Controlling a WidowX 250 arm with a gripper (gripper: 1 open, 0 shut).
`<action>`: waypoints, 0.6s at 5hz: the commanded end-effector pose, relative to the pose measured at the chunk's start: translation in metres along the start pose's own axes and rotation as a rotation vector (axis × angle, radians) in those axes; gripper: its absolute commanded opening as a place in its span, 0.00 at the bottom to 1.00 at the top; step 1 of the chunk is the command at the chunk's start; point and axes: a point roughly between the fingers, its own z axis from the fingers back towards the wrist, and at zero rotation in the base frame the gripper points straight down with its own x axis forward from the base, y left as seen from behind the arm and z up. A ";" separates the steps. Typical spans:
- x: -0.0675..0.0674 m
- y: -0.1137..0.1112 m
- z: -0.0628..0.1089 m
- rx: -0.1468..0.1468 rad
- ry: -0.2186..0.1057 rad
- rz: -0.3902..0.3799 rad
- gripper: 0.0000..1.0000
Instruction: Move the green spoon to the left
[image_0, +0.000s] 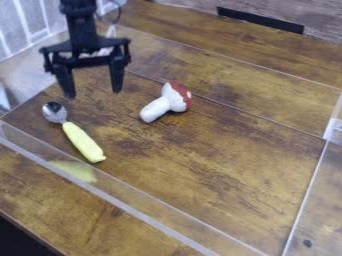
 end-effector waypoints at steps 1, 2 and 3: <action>-0.003 -0.016 0.047 -0.069 -0.082 -0.131 1.00; -0.010 -0.020 0.046 -0.074 -0.071 -0.198 1.00; -0.012 -0.019 0.039 -0.070 -0.069 -0.231 1.00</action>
